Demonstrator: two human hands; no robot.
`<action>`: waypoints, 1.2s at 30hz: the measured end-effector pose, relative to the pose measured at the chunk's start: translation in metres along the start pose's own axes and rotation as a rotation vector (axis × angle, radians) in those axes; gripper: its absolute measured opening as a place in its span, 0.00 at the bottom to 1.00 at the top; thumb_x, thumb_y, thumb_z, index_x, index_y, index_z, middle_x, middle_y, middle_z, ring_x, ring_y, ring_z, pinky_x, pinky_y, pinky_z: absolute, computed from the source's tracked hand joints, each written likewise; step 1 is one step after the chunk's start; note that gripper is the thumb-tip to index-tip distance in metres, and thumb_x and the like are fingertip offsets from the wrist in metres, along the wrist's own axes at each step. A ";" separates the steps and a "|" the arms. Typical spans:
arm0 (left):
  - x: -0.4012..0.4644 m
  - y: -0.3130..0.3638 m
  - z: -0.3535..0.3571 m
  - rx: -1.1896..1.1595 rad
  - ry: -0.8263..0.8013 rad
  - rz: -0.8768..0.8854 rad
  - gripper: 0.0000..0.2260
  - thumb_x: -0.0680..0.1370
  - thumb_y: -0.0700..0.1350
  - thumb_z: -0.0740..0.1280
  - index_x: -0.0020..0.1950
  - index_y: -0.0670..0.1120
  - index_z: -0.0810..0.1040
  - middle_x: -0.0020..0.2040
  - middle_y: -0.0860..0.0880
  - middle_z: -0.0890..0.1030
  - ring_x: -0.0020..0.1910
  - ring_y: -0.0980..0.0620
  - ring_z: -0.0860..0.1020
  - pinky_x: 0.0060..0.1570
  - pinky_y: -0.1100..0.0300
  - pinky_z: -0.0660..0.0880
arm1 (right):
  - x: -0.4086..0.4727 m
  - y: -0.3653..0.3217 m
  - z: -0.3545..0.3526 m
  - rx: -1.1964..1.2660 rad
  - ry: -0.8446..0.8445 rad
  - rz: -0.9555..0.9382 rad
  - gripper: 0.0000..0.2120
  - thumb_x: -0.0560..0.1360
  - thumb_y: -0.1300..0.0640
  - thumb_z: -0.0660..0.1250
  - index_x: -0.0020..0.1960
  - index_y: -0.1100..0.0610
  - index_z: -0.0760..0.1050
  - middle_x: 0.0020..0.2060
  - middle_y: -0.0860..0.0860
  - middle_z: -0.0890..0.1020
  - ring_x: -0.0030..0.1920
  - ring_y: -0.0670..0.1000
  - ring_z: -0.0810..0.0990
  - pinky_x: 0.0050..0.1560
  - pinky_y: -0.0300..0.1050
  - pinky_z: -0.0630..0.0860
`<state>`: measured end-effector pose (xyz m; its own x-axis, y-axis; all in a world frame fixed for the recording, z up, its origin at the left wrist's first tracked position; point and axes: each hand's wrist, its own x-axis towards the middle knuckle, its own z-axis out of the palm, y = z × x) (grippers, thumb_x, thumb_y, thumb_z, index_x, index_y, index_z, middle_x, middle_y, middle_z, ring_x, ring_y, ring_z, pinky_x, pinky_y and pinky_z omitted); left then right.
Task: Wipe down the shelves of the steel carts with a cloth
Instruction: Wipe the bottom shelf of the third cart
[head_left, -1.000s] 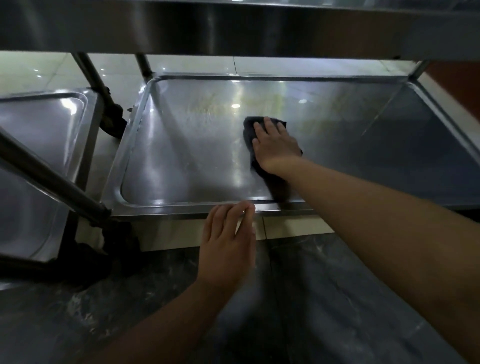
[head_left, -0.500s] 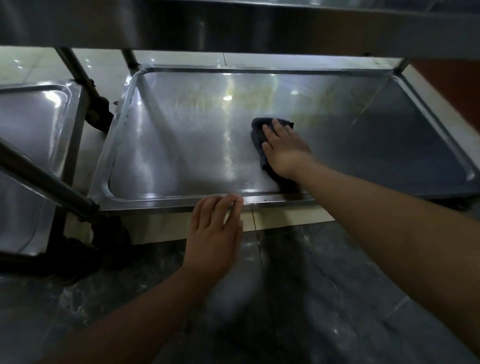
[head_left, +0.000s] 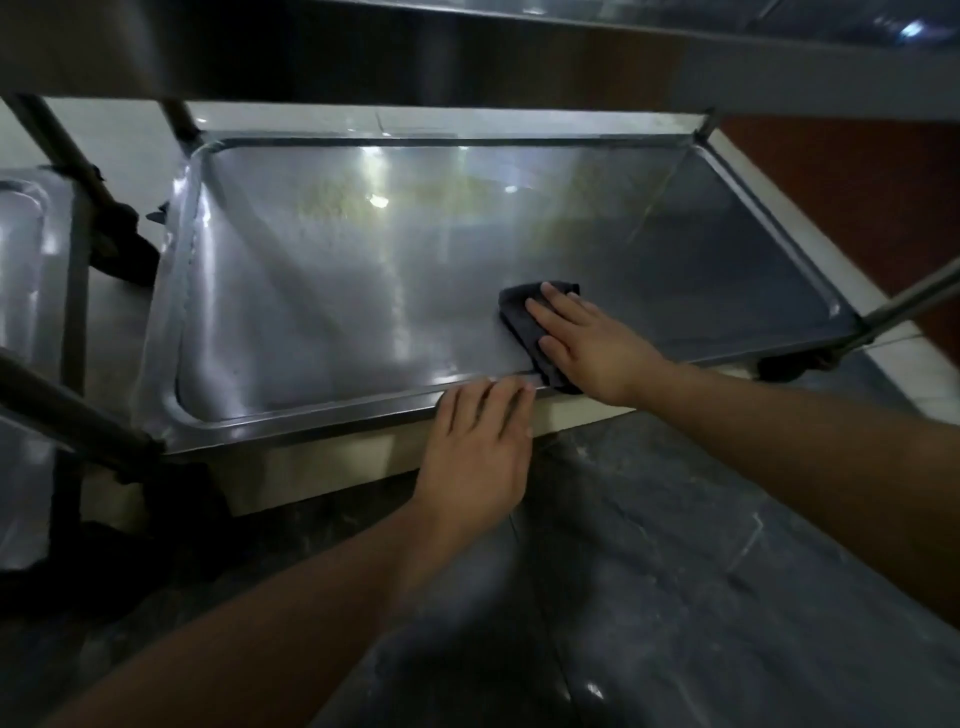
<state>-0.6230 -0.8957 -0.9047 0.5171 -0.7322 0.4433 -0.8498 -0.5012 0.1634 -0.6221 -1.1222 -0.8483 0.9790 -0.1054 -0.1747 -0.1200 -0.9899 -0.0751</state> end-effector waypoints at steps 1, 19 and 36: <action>0.001 -0.001 -0.002 -0.008 -0.025 0.004 0.21 0.82 0.48 0.60 0.75 0.43 0.73 0.70 0.44 0.73 0.68 0.40 0.71 0.70 0.45 0.65 | -0.004 0.003 -0.002 -0.001 -0.004 0.051 0.26 0.86 0.46 0.47 0.82 0.52 0.48 0.82 0.54 0.46 0.81 0.55 0.47 0.80 0.49 0.46; 0.046 0.025 -0.002 0.105 -0.151 -0.013 0.20 0.79 0.49 0.62 0.69 0.44 0.77 0.62 0.43 0.78 0.58 0.40 0.76 0.59 0.46 0.72 | 0.110 0.042 -0.021 0.094 0.027 0.181 0.26 0.85 0.46 0.45 0.82 0.49 0.48 0.82 0.51 0.47 0.81 0.60 0.48 0.77 0.61 0.54; 0.101 0.115 -0.045 0.216 -0.572 -0.415 0.21 0.84 0.50 0.57 0.78 0.51 0.66 0.74 0.47 0.69 0.74 0.44 0.67 0.72 0.48 0.64 | 0.022 0.097 -0.027 0.119 -0.062 -0.030 0.27 0.85 0.47 0.47 0.82 0.50 0.44 0.82 0.51 0.44 0.80 0.60 0.47 0.75 0.60 0.58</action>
<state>-0.6728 -1.0064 -0.8011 0.8141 -0.5594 -0.1560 -0.5644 -0.8254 0.0145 -0.6079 -1.2235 -0.8328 0.9708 -0.0664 -0.2306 -0.1133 -0.9740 -0.1963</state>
